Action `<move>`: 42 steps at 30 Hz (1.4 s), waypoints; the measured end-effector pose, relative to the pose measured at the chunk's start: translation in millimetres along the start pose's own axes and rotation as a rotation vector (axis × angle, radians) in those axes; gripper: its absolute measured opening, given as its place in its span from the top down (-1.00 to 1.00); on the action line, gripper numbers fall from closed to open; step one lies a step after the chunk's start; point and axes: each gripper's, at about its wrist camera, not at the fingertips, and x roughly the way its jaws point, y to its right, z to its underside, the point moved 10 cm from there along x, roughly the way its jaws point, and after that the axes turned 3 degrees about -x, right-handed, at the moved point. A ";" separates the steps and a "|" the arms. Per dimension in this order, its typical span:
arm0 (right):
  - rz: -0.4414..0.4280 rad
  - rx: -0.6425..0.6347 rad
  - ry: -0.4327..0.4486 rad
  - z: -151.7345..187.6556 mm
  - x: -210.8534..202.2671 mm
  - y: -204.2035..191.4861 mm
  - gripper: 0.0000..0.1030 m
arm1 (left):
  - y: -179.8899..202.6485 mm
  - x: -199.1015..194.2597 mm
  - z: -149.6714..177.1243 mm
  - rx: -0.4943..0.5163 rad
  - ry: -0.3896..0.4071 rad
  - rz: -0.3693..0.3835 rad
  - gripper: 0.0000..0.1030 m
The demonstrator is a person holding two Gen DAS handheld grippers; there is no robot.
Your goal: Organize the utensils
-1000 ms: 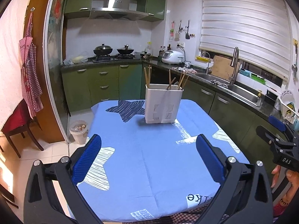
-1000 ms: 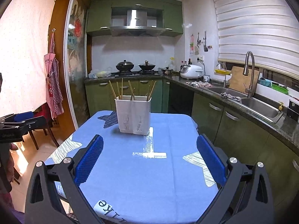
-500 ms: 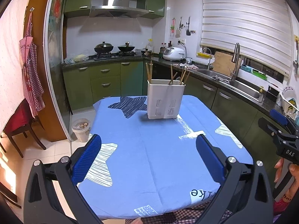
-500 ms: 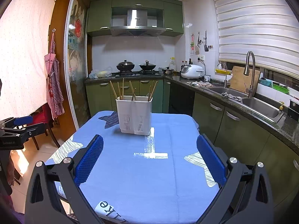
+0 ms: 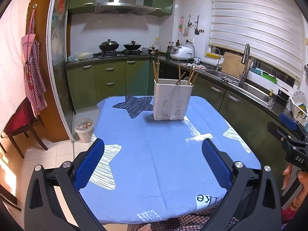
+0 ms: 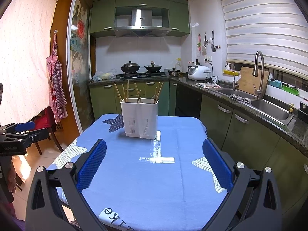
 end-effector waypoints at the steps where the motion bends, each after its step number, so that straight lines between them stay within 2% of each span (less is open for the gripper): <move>1: 0.000 0.000 -0.001 0.1 1.1 -0.8 -0.91 | -0.1 0.0 -0.1 0.000 0.000 0.000 -0.88; 42: -0.009 0.002 -0.010 6.2 6.9 -7.5 -0.91 | 0.8 9.0 5.5 -0.001 -0.035 -0.004 -0.88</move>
